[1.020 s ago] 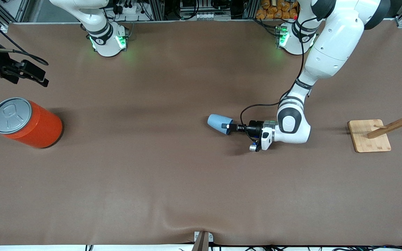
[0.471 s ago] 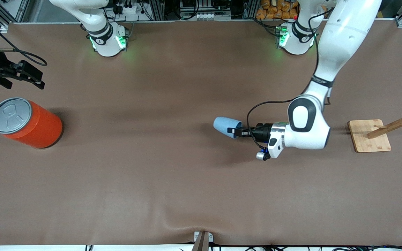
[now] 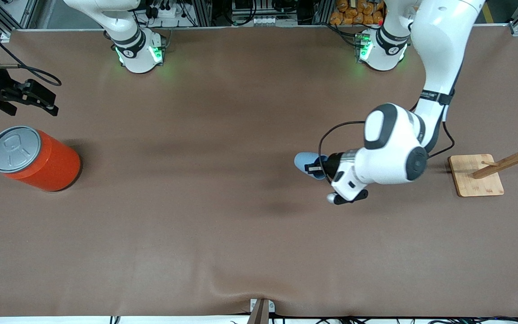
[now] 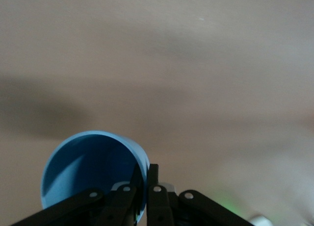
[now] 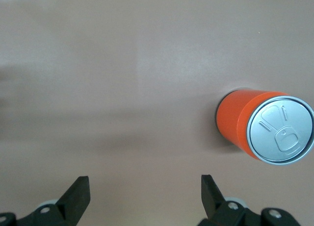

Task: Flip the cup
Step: 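Lift the blue cup with the left gripper and rotate it upright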

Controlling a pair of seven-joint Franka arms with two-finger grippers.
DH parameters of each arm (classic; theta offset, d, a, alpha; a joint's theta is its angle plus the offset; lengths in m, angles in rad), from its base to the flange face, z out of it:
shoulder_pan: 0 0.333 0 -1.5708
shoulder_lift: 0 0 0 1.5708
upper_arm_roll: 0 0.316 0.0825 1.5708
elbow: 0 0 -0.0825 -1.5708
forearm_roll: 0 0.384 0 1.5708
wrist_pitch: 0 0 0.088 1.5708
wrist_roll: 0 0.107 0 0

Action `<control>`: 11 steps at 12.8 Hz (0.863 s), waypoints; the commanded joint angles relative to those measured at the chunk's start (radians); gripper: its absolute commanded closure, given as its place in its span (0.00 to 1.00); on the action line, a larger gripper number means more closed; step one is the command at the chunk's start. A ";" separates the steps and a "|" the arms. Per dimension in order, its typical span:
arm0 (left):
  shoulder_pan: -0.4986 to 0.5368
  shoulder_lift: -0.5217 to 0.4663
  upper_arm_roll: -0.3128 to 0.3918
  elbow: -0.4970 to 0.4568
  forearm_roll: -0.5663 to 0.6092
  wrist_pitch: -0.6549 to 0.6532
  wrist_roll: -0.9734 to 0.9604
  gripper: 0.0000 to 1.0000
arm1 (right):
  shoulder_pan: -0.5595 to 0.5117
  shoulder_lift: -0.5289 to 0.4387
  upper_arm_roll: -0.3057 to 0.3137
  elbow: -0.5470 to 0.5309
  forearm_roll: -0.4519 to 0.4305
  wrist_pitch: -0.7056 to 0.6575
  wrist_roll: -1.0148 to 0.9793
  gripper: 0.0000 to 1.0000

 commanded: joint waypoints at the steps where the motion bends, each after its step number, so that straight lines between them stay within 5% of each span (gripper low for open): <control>1: -0.037 -0.012 0.009 0.015 0.225 0.001 -0.123 1.00 | 0.002 -0.008 -0.002 -0.009 0.006 0.003 -0.012 0.00; 8: 0.101 -0.156 0.017 -0.132 0.470 -0.005 -0.090 1.00 | 0.001 -0.008 -0.002 -0.009 0.006 0.002 -0.012 0.00; 11: 0.204 -0.250 0.007 -0.239 0.496 0.037 0.091 1.00 | -0.001 -0.008 -0.002 -0.010 0.014 0.000 -0.014 0.00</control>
